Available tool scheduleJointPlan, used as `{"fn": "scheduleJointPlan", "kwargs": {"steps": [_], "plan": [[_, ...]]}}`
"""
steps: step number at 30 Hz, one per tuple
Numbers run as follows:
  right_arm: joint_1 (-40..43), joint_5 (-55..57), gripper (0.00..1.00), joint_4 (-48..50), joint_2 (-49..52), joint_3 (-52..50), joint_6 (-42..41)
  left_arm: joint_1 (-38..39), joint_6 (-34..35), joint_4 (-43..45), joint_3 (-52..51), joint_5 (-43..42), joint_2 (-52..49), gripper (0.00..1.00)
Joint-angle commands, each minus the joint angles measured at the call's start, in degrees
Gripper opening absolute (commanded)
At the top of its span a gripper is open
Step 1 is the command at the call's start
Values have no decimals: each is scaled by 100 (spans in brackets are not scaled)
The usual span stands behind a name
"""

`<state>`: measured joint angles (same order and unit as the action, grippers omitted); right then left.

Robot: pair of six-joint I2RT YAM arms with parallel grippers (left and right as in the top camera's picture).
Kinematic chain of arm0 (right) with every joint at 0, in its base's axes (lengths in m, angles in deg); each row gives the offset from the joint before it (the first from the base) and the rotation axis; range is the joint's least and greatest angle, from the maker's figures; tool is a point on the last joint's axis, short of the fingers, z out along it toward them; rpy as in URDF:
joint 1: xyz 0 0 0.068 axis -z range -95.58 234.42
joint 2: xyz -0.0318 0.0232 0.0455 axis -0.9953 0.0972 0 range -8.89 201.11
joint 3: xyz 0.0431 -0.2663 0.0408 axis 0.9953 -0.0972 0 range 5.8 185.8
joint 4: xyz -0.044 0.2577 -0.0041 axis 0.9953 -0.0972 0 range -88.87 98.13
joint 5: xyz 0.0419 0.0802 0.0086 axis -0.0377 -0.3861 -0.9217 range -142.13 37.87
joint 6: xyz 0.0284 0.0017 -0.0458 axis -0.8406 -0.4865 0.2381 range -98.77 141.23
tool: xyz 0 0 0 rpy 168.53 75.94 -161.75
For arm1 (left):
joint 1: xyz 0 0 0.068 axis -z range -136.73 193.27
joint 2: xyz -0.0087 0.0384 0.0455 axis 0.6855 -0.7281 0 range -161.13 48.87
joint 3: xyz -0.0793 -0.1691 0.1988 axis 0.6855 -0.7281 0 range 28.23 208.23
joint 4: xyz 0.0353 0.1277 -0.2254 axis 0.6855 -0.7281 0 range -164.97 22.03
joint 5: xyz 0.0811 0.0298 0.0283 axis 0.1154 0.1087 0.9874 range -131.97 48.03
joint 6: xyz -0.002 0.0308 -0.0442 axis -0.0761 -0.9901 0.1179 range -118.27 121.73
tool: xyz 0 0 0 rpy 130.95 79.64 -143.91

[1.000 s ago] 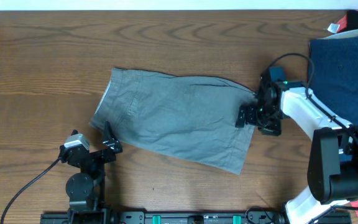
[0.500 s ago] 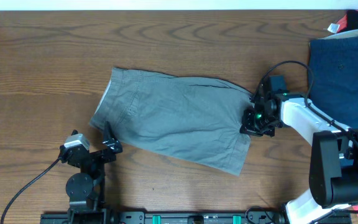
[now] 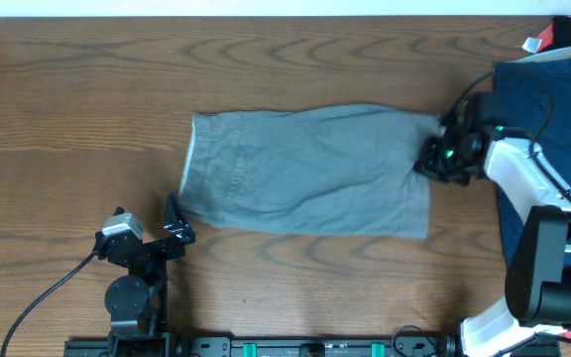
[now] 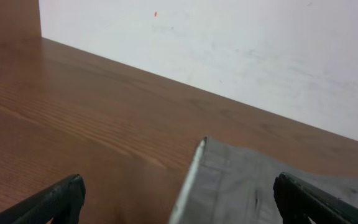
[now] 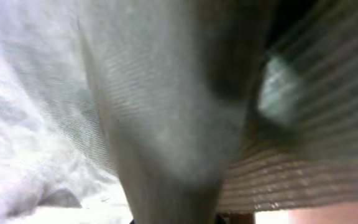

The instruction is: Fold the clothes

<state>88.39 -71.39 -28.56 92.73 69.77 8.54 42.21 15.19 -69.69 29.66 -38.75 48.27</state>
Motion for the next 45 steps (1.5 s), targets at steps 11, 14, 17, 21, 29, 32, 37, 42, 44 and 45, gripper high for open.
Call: {"fn": "scheduleJointPlan", "kwargs": {"steps": [11,14,17,21,29,32,37,42,44,45], "plan": [[-13,1346,59,-125,15,918,352,17,-74,-210,-120,131,31,98],[-26,1342,99,-459,15,1169,326,17,-74,-210,-120,131,31,98],[-50,1320,99,-872,15,1469,118,17,-74,-210,-120,131,31,98],[-190,968,99,-1414,-2,1947,35,17,-74,-210,-120,131,33,98],[-1137,-221,70,-1537,4,2061,400,17,-74,-210,-120,131,31,98],[-1773,-212,38,-1419,31,1971,398,17,-74,-210,-120,131,31,98],[-2771,173,3,-837,175,1749,-17,17,-74,-210,-120,131,31,98],[-3633,256,1,-37,603,1585,-566,17,-74,-210,-120,131,31,98],[-3930,232,1,201,833,1585,-739,17,-74,-210,-120,131,31,98],[-4057,232,1,306,946,1585,-817,17,-74,-210,-120,131,31,98]]}}
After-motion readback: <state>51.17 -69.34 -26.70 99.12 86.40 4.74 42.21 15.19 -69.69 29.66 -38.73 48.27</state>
